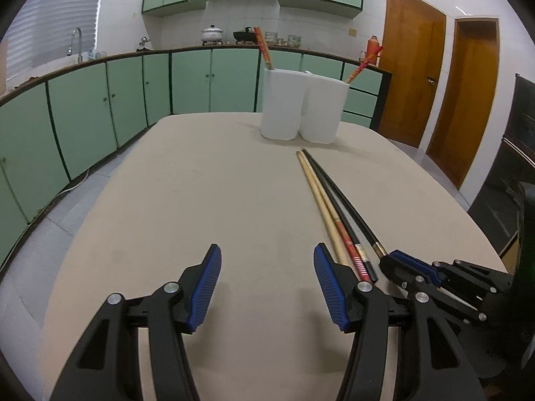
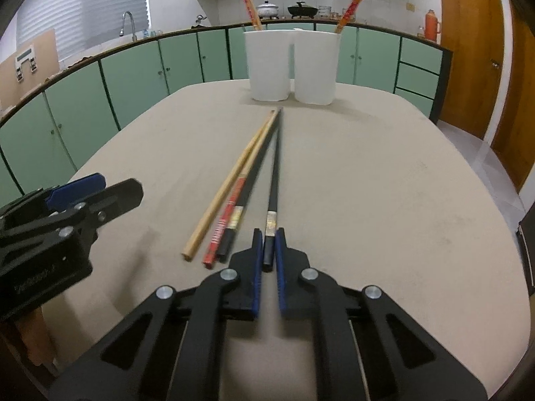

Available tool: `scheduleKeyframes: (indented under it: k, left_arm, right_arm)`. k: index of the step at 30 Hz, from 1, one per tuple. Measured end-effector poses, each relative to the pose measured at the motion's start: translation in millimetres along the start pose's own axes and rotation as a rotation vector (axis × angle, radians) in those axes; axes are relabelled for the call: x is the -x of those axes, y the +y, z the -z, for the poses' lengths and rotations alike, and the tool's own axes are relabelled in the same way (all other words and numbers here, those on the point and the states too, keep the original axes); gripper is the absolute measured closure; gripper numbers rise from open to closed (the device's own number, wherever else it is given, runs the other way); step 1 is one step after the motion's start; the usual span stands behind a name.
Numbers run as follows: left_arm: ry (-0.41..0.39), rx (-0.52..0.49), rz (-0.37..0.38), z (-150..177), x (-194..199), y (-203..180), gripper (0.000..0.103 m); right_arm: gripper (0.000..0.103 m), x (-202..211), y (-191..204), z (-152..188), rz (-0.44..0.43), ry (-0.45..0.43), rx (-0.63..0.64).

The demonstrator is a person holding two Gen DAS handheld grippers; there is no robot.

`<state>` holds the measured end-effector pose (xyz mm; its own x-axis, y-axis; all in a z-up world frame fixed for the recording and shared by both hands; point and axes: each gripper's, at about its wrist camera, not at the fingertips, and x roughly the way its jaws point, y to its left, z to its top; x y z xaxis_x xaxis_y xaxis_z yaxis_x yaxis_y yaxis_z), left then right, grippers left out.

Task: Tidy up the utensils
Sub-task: 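Return both grippers to the mat and close the right on a black chopstick, then close the left gripper on a plain wooden chopstick while the right lifts the black one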

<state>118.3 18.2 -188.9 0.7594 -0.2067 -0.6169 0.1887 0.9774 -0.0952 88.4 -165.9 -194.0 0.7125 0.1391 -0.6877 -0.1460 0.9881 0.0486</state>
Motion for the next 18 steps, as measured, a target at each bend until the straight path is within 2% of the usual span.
scheduleKeyframes:
  k: [8,12,18]
  left_arm:
    - [0.044,-0.032,0.031,5.1,-9.5,-28.8,0.046]
    - [0.076,-0.042,0.014,7.2,-17.8,-37.9,0.05]
    - [0.101,-0.055,-0.002,8.5,-25.0,-45.1,0.051]
  right_arm:
    - [0.097,12.3,-50.8,4.7,0.077,-0.012,-0.107]
    - [0.097,17.5,-62.0,6.7,0.074,-0.028,-0.133]
    - [0.097,21.7,-65.9,8.3,0.056,-0.046,-0.141]
